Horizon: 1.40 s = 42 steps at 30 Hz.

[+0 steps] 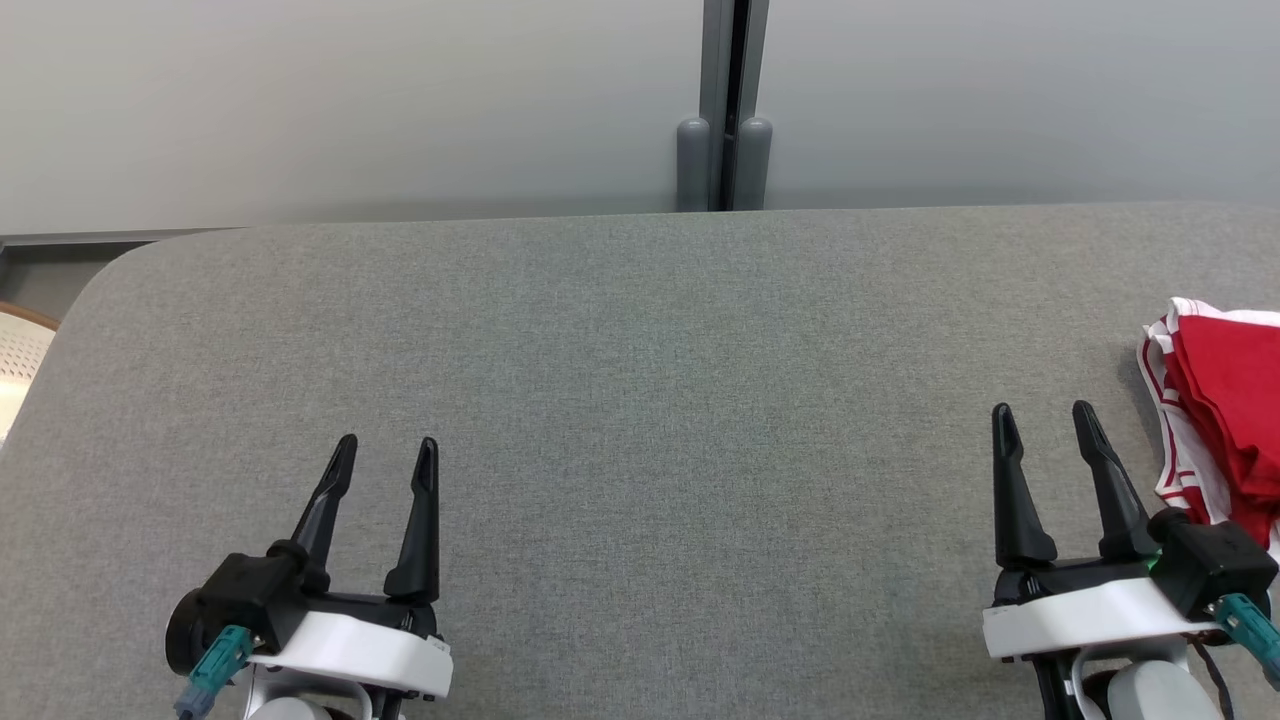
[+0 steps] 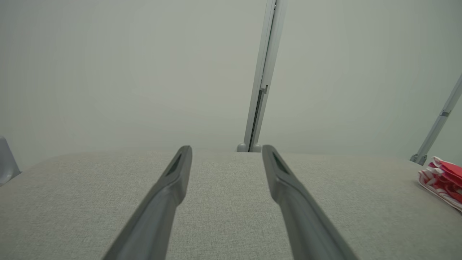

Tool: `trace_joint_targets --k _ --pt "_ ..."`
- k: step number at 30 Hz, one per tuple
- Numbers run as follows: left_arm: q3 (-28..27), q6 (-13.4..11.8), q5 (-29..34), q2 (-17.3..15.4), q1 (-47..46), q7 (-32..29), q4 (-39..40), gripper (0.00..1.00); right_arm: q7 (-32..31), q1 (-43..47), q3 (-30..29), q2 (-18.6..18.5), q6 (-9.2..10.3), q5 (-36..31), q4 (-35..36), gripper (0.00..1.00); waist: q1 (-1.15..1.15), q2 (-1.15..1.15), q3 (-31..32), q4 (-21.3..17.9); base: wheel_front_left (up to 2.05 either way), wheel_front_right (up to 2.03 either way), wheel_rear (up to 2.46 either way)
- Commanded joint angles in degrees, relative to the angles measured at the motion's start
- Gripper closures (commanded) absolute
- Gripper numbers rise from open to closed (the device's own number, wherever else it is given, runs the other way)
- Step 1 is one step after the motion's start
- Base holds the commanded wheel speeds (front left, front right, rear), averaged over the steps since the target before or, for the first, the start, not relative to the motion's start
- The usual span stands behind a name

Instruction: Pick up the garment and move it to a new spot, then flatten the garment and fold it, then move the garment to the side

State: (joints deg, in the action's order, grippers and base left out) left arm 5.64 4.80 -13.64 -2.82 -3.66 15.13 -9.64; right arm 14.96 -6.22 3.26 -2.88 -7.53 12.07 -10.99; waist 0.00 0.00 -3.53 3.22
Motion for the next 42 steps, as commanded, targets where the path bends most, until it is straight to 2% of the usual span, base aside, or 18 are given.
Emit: trace_joint_targets --k 1,5,14,15,19,29,42 --pt "-0.3 0.1 -0.6 -0.2 0.4 0.0 -0.1 0.0 0.3 -0.3 0.1 -0.1 0.1 0.3 -0.2 0.0 0.0 0.0 0.0 0.0 0.0 0.0 0.0" --pt "0.2 0.7 -0.8 -0.2 0.3 0.0 -1.0 0.0 0.3 -0.3 0.2 -0.1 0.09 0.4 -0.3 0.0 0.0 0.0 -0.1 0.0 0.0 0.0 0.0" --pt "-0.1 0.2 -1.0 -0.2 0.4 0.0 -0.3 0.0 0.3 -0.2 1.1 -0.1 0.09 0.4 -0.3 0.0 0.0 0.0 -0.2 0.0 0.0 0.0 0.0" --pt "0.1 0.2 -0.9 0.0 0.0 0.0 -0.4 1.0 0.0 0.0 1.1 0.0 0.0 0.1 -0.3 1.0 0.0 0.0 -0.2 0.0 0.0 0.0 0.0" --pt "0.3 0.2 -1.0 0.3 0.9 0.0 -2.2 1.0 -0.2 1.3 1.1 0.1 -0.01 0.2 -2.0 1.0 0.0 0.0 -0.2 0.0 0.0 0.0 0.0" --pt "-1.1 0.6 -13.0 -0.1 0.4 -2.9 -2.5 1.0 -2.7 1.1 0.3 -0.5 0.0 12.9 -2.0 1.0 0.0 0.0 0.1 -0.3 0.0 0.0 0.0" --pt "-2.6 0.9 -24.3 -0.5 -0.3 -5.7 -2.8 1.0 -5.3 0.9 -0.7 -1.0 0.01 24.7 -2.1 1.0 0.0 0.0 0.5 -0.6 0.0 0.0 0.0"
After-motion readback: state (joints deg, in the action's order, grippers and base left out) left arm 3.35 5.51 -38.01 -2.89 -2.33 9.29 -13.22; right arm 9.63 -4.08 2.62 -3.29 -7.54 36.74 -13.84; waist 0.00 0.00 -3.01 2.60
